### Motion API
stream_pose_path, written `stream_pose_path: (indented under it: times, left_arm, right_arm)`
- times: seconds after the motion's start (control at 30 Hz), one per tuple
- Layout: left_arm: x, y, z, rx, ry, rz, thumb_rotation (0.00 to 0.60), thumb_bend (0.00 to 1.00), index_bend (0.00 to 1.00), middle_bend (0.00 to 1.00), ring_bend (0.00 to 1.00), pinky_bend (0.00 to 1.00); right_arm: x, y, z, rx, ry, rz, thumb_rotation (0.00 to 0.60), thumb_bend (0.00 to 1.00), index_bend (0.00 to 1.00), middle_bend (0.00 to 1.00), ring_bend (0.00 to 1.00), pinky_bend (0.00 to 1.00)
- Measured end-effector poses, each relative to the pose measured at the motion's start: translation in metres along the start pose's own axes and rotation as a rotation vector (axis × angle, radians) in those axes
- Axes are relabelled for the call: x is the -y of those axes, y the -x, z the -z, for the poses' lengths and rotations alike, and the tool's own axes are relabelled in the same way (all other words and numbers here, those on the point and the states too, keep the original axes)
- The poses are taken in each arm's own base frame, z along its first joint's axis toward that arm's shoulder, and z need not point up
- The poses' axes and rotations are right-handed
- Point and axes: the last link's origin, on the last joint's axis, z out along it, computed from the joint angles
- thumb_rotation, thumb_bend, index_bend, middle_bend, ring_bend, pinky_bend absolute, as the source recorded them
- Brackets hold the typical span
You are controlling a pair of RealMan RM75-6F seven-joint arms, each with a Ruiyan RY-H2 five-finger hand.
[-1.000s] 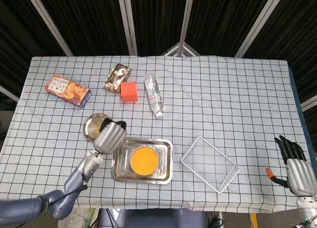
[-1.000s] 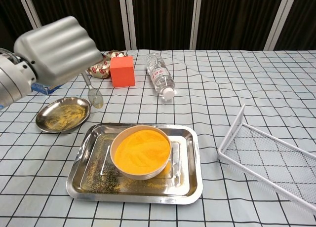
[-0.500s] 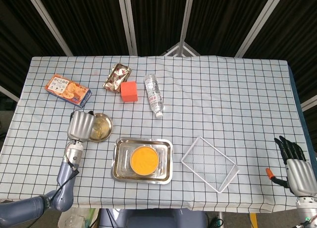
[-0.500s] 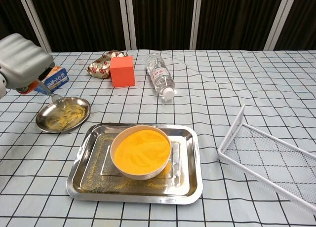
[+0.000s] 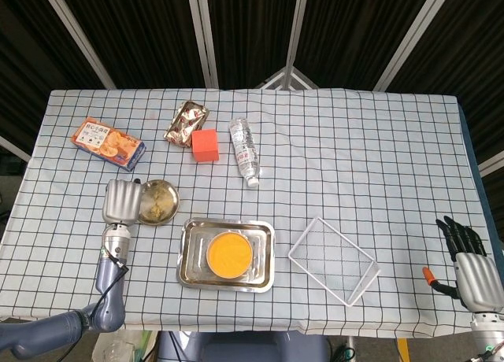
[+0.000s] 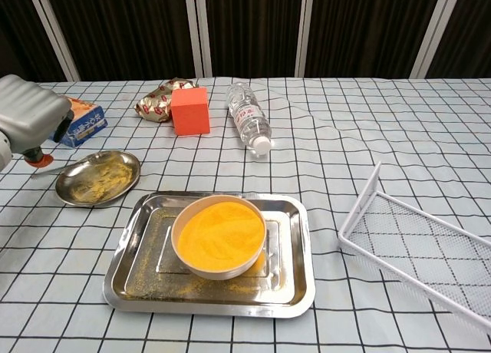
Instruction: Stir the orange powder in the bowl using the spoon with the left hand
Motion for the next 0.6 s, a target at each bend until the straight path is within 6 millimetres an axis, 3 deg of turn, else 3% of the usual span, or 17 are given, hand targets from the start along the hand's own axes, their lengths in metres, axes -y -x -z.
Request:
stream_pose_path:
  times: [0.2, 0.27, 0.47, 0.5, 0.57, 0.6]
  left_arm:
    - [0.003, 0.002, 0.002, 0.0, -0.002, 0.03, 0.6, 0.14, 0.29, 0.78, 0.82, 0.94]
    - [0.006, 0.002, 0.003, -0.005, -0.002, 0.047, 0.6, 0.13, 0.26, 0.75, 0.8, 0.92]
    - [0.015, -0.004, 0.01, -0.037, 0.014, 0.15, 0.6, 0.14, 0.16, 0.53, 0.63, 0.73]
    - [0.018, -0.005, 0.012, -0.045, 0.017, 0.173, 0.6, 0.15, 0.17, 0.52, 0.62, 0.72]
    - [0.025, -0.008, 0.019, -0.07, 0.021, 0.231, 0.6, 0.23, 0.29, 0.54, 0.61, 0.71]
    - [0.029, -0.009, 0.022, -0.083, 0.022, 0.257, 0.6, 0.3, 0.44, 0.59, 0.62, 0.71]
  right_arm:
    - [0.0, 0.0, 0.0, 0.0, 0.002, 0.0, 0.6, 0.36, 0.0, 0.0, 0.0, 0.0]
    - [0.0, 0.0, 0.0, 0.0, 0.001, 0.0, 0.6, 0.36, 0.0, 0.0, 0.0, 0.0]
    - [0.0, 0.0, 0.0, 0.0, 0.0, 0.0, 0.6, 0.36, 0.0, 0.0, 0.0, 0.0]
    - [0.0, 0.0, 0.0, 0.001, 0.0, 0.0, 0.6, 0.36, 0.0, 0.0, 0.0, 0.0]
    - [-0.001, 0.0, 0.001, 0.003, 0.0, 0.001, 0.6, 0.36, 0.0, 0.0, 0.0, 0.0]
    - [-0.001, 0.0, 0.001, 0.003, 0.0, 0.001, 0.6, 0.36, 0.0, 0.0, 0.0, 0.0]
